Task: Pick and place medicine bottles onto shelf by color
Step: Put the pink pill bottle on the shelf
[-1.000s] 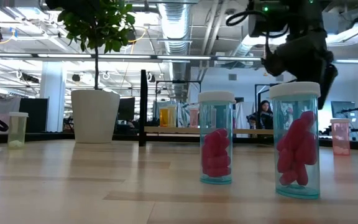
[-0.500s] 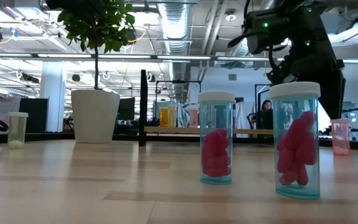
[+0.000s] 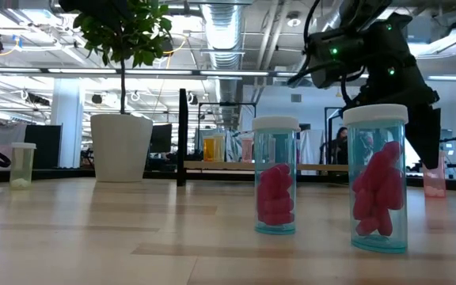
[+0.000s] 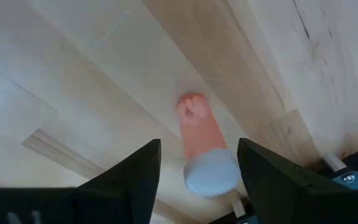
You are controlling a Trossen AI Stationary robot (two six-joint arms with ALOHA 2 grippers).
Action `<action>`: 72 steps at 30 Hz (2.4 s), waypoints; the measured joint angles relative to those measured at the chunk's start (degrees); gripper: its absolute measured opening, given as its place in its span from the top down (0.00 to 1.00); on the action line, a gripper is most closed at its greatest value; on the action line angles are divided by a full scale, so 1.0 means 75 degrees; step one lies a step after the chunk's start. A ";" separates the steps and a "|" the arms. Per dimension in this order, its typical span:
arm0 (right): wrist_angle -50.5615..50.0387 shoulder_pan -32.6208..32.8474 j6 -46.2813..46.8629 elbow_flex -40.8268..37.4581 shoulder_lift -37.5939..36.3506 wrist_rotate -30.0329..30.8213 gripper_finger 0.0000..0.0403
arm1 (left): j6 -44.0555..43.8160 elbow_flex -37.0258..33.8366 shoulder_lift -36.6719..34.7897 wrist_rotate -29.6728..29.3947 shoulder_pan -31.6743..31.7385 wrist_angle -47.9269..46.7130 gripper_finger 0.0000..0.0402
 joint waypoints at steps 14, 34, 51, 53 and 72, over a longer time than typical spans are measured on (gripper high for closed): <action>-0.0066 -0.0026 -0.0032 0.0000 -0.0002 -0.0012 0.64 | -0.0006 0.0000 0.0000 -0.0001 0.0000 -0.0003 0.45; -0.0368 -0.1215 -0.0885 0.1973 -0.0005 -0.0044 0.64 | -0.0142 0.0000 0.0000 0.0002 0.0001 0.0036 0.45; 0.0510 -0.3617 -0.1297 0.2620 -0.0005 0.0172 0.63 | -0.0143 -0.0003 0.0000 -0.0135 0.0000 0.0115 0.45; 0.0561 -0.3763 -0.1378 0.2620 -0.0005 0.0172 0.63 | -0.0143 -0.0003 0.0000 -0.0144 0.0002 0.0152 0.45; -0.2084 -0.4438 -0.3136 0.5935 0.2677 0.1177 0.62 | -0.0344 -0.0003 -0.0003 -0.0184 0.0006 0.0252 0.45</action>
